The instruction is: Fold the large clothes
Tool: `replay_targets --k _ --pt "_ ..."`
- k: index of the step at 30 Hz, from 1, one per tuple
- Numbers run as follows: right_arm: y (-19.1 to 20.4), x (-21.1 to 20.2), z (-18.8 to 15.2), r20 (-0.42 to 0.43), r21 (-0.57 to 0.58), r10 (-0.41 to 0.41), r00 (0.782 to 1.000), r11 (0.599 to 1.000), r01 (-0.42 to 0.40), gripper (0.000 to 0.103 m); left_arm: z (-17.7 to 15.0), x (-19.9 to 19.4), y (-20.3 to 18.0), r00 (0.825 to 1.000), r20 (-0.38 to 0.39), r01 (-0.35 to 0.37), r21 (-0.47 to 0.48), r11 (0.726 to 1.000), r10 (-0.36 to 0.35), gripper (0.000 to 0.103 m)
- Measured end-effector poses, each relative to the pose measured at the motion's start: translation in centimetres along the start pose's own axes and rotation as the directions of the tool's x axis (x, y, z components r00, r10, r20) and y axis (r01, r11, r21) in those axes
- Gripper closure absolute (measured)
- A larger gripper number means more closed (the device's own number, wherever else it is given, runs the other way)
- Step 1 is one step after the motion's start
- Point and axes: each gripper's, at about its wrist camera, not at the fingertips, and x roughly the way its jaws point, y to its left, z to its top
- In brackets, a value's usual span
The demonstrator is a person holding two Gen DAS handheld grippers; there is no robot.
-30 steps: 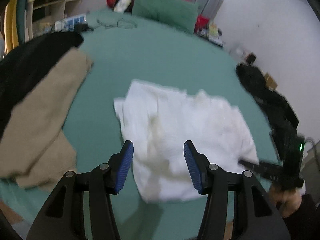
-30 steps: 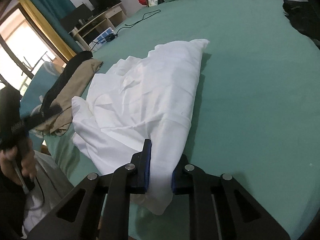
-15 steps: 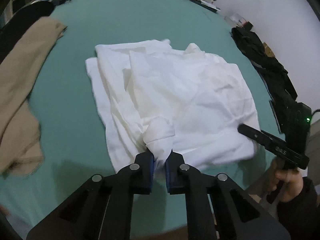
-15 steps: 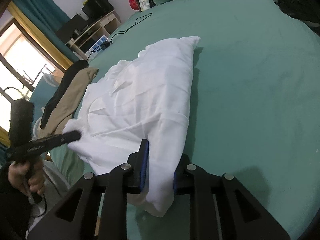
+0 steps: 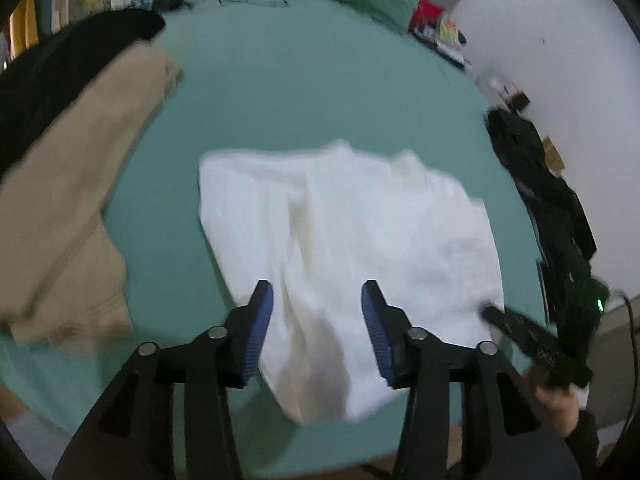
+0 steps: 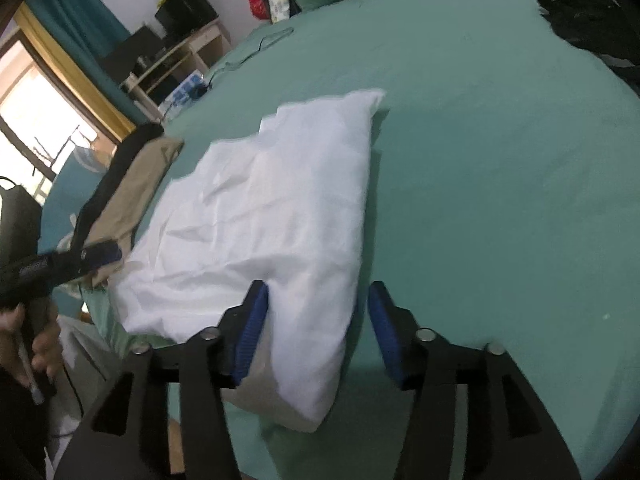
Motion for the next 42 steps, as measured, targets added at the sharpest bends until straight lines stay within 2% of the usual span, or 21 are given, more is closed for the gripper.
replay_targets --k 2,4,5,9,11,13,14,16,18,20,22,24,26,27,29,32,35,38,40,42 --pt "-0.7 -0.9 0.4 0.035 0.017 0.009 0.999 1.000 -0.009 0.046 1.9 1.2 1.1 0.998 0.017 -0.053 -0.001 0.999 0.053 0.051" --pt "-1.2 -1.4 0.7 0.057 0.038 0.010 0.998 0.999 -0.012 0.045 3.5 3.2 2.6 0.985 0.006 -0.171 -0.021 0.985 0.171 0.051" --pt "-1.6 -1.6 0.8 0.064 0.048 0.007 0.998 0.999 -0.010 0.045 4.0 4.1 3.3 0.980 -0.004 -0.199 -0.034 0.979 0.199 0.051" --pt "-2.6 -1.4 0.8 0.059 0.072 -0.001 0.998 0.997 -0.003 0.045 5.0 7.9 5.3 0.977 -0.066 -0.208 -0.048 0.977 0.204 0.051" --pt "-2.7 -1.2 0.7 0.056 0.075 0.005 0.998 0.997 -0.009 0.045 5.3 8.2 5.1 0.977 -0.020 -0.212 -0.037 0.977 0.211 0.052" --pt "-2.5 -1.0 0.7 0.053 0.069 0.007 0.999 0.998 -0.010 0.045 5.7 8.6 5.1 0.978 -0.005 -0.209 -0.020 0.978 0.209 0.087" --pt "-2.5 -1.0 0.7 0.053 0.065 0.010 0.999 0.998 -0.013 0.045 5.7 8.6 5.5 0.980 0.000 -0.199 -0.048 0.979 0.199 0.098" --pt "-2.2 -1.0 0.7 0.057 0.053 0.011 0.998 0.998 -0.014 0.045 5.4 8.2 6.4 0.975 0.038 -0.213 -0.106 0.971 0.218 0.098" --pt "-2.1 -1.0 0.8 0.061 0.040 0.006 0.998 0.999 -0.008 0.045 5.3 8.0 6.2 0.963 0.077 -0.247 -0.119 0.962 0.257 0.098" --pt "-2.2 -1.0 0.8 0.061 0.035 -0.001 0.998 0.999 -0.001 0.045 5.2 7.5 5.6 0.963 0.101 -0.237 -0.123 0.964 0.250 0.098" --pt "-2.2 -1.1 0.7 0.061 0.031 -0.014 0.998 0.999 0.012 0.045 5.2 6.6 5.2 0.961 0.109 -0.238 -0.130 0.963 0.252 0.089" --pt "-2.2 -1.3 0.7 0.063 0.025 -0.028 0.998 0.999 0.026 0.045 4.7 4.6 5.7 0.957 0.146 -0.231 -0.140 0.963 0.251 0.045" --pt "-2.0 -1.6 0.8 0.070 0.019 -0.037 0.997 0.999 0.035 0.045 3.8 2.9 5.1 0.956 0.178 -0.209 -0.144 0.967 0.233 0.043" --pt "-1.9 -1.7 0.8 0.073 0.015 -0.042 0.996 0.999 0.041 0.045 3.1 2.1 4.6 0.964 0.176 -0.179 -0.125 0.976 0.199 0.043" --pt "-1.7 -2.0 0.8 0.077 0.012 -0.052 0.996 0.999 0.051 0.045 1.6 1.1 4.0 0.977 0.159 -0.129 -0.088 0.988 0.142 0.042" --pt "-1.6 -2.5 0.9 0.086 0.007 -0.055 0.995 0.998 0.055 0.045 -0.6 0.5 4.4 0.989 0.105 -0.100 -0.047 0.994 0.104 0.041" --pt "-1.4 -3.1 0.9 0.103 0.000 -0.055 0.993 0.998 0.055 0.045 -1.3 2.3 3.7 0.993 0.044 -0.111 -0.071 0.991 0.114 0.041" --pt "-1.3 -3.4 1.0 0.115 -0.004 -0.051 0.992 0.999 0.052 0.045 -2.0 2.8 4.9 0.991 0.017 -0.128 -0.102 0.987 0.130 0.041" --pt "-1.3 -3.3 1.1 0.113 -0.007 -0.047 0.992 0.999 0.048 0.045 -2.5 3.1 6.5 0.997 -0.001 -0.074 -0.164 0.984 0.075 0.039" --pt "-1.2 -2.9 1.1 0.107 -0.006 -0.047 0.993 0.999 0.048 0.045 -2.8 3.2 7.7 1.000 0.019 -0.005 -0.213 0.977 0.010 0.032"
